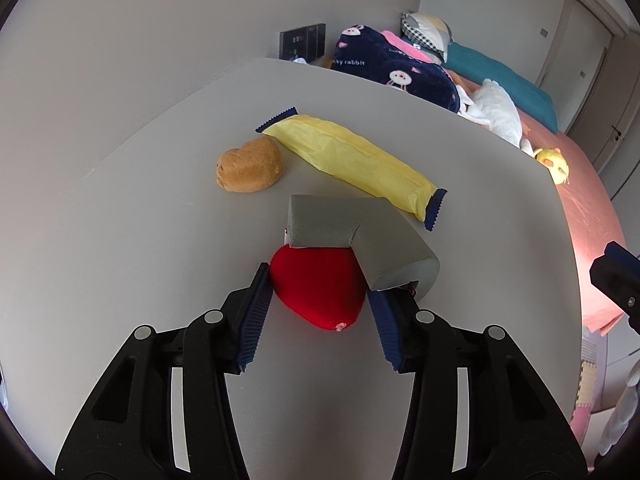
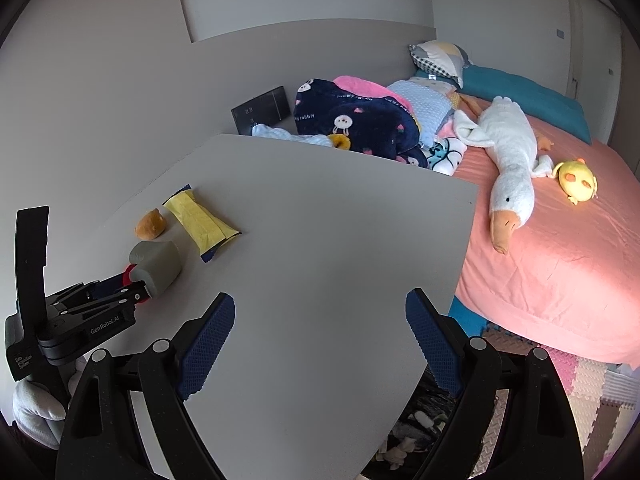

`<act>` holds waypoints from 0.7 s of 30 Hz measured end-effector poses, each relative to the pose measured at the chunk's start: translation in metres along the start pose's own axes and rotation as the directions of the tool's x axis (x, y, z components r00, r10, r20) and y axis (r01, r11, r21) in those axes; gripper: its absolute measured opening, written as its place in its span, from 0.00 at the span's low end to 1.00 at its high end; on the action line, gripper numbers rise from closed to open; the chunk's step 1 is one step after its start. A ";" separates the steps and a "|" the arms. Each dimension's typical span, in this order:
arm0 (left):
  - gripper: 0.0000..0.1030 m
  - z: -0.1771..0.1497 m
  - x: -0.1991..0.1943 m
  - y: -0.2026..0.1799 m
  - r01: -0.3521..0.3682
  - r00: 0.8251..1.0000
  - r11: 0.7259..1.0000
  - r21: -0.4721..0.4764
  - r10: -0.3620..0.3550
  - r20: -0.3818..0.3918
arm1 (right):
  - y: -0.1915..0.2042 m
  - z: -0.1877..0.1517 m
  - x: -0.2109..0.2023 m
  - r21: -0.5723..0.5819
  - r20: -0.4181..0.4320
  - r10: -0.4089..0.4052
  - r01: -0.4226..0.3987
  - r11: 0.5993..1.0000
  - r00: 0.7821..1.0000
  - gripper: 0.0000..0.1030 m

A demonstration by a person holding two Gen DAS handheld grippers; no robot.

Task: Collect trash
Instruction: 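Grasp the red heart plush with the left tool, then grasp the grey-green cushion with the right tool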

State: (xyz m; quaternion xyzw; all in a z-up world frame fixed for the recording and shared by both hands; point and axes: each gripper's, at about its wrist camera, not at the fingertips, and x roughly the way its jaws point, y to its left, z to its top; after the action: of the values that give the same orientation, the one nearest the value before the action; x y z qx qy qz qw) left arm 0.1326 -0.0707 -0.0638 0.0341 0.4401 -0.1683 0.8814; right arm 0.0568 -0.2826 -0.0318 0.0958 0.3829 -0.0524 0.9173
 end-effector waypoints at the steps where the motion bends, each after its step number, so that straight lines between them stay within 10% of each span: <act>1: 0.46 0.000 -0.002 0.001 -0.004 1.000 1.000 0.001 0.004 0.005 | 0.002 0.001 0.001 -0.001 -0.002 0.005 -0.005 1.000 1.000 0.85; 21: 0.46 0.006 -0.027 0.081 -0.049 0.997 0.982 -0.181 0.060 0.054 | 0.078 0.004 0.027 -0.091 -0.052 0.125 -0.129 0.987 0.991 0.85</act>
State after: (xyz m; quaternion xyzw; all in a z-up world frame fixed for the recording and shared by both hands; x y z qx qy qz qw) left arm 0.1486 0.0110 -0.0465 -0.0383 0.4259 -0.1048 0.8979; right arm 0.0922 -0.2084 -0.0377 0.0778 0.3990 0.0264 0.9133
